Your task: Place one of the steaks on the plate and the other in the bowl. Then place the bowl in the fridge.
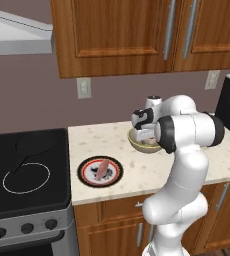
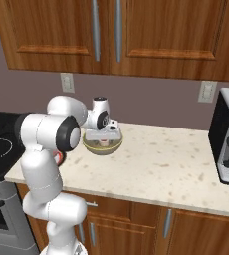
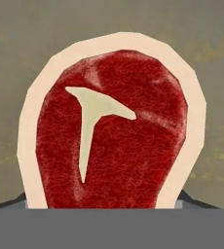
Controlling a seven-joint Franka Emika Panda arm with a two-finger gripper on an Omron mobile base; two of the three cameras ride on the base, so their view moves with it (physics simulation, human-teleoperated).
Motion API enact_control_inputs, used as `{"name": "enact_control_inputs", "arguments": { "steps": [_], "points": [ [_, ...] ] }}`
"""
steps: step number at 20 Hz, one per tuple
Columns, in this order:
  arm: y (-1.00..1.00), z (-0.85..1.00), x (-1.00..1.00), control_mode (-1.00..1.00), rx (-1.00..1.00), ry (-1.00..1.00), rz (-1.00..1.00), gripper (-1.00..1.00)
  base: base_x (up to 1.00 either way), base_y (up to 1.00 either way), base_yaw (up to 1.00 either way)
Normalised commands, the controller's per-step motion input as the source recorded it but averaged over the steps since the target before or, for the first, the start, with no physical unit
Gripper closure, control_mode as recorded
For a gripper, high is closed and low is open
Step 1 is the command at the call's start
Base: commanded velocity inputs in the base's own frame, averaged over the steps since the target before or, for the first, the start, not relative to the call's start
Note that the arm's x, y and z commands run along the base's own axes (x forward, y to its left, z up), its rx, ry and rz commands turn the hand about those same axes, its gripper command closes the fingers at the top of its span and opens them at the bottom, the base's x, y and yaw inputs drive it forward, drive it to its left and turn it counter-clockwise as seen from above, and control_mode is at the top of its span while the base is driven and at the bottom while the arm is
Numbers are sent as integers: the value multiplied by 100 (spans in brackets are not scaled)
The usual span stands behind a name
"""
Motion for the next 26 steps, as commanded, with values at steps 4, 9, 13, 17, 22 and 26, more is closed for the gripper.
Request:
{"name": "enact_control_inputs", "arguments": {
  "steps": [4, 9, 13, 17, 22, 26],
  "points": [
    [0, 3, 0, -100, 0, 0, 0, -100, 0, 0, 0],
    [0, 33, 0, -100, -1, 0, 0, -100, 0, 0, 0],
    [0, 51, -4, -100, 0, -1, 0, -100, 0, 0, 0],
    [-2, 51, -43, -100, 0, -1, 0, -100, 0, 0, 0],
    [0, 39, -95, -100, 0, 0, -4, -100, 0, 0, 0],
    [1, 32, -90, -100, 0, 1, -11, -100, 0, 0, 0]
  ]
}}
